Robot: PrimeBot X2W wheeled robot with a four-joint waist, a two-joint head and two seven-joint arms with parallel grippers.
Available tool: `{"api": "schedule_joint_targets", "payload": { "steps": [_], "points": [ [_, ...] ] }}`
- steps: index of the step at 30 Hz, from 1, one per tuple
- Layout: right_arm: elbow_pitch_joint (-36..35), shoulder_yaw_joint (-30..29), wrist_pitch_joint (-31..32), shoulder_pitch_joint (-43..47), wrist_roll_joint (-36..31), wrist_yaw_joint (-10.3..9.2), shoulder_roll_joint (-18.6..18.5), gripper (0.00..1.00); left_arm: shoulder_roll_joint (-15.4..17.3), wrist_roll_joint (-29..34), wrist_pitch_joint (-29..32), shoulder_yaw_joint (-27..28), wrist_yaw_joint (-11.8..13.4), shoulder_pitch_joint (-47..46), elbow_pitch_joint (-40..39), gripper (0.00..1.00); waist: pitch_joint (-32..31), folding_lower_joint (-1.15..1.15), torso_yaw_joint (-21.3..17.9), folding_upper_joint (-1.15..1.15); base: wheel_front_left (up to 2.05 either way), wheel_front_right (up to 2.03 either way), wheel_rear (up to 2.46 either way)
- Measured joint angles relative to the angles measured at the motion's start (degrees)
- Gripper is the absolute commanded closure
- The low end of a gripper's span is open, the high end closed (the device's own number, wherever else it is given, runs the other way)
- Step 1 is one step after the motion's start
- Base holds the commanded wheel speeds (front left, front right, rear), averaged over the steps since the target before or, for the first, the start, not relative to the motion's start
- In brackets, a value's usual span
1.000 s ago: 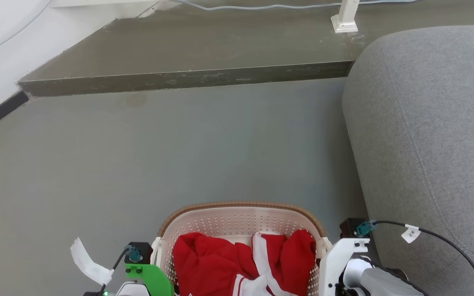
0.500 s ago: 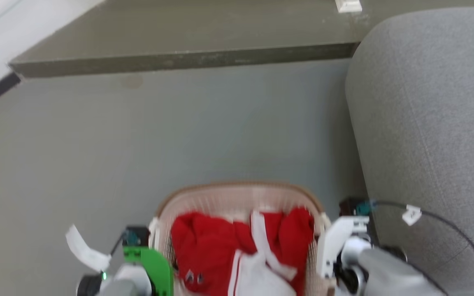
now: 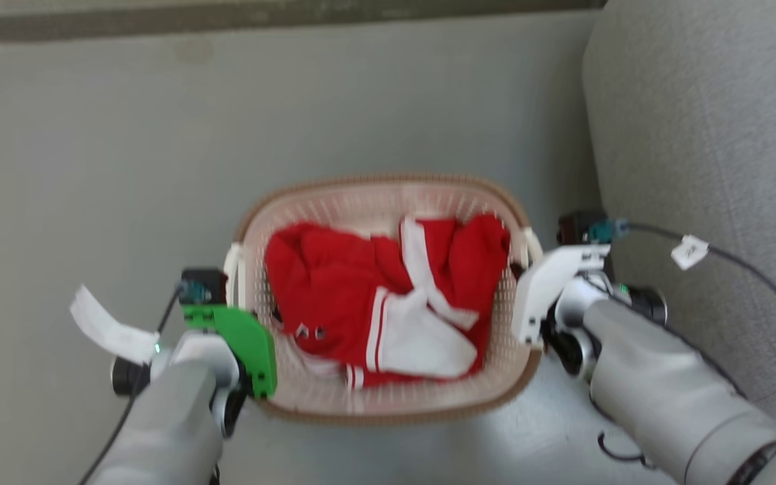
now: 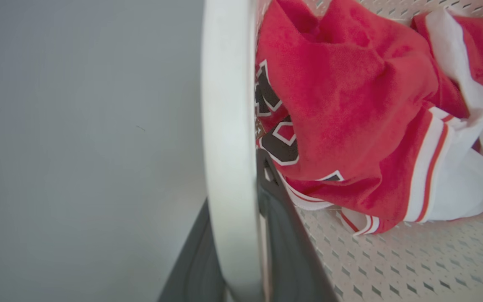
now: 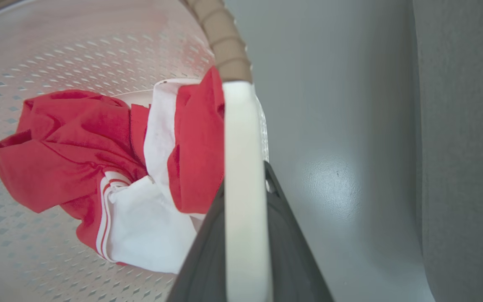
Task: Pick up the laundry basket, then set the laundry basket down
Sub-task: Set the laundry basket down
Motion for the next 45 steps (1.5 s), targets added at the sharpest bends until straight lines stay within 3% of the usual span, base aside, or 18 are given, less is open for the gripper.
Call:
{"api": "schedule_joint_targets", "payload": {
  "steps": [32, 45],
  "points": [
    [3.0, -3.2, -5.0, -18.7, -1.0, -0.48, -0.3, 1.0, 0.2, 1.6, -3.5, 1.3, 1.4, -18.0, -0.7, 1.0, 23.3, 0.01, 2.1, 0.0, 0.0, 0.0, 0.0],
    [4.0, -3.5, -7.0, -23.8, -1.6, 0.16, -0.4, 1.0, 0.8, 3.1, -5.6, 1.6, 1.4, -23.7, -0.5, 1.0, 32.5, 0.01, 2.3, 0.0, 0.0, 0.0, 0.0]
  ]
}}
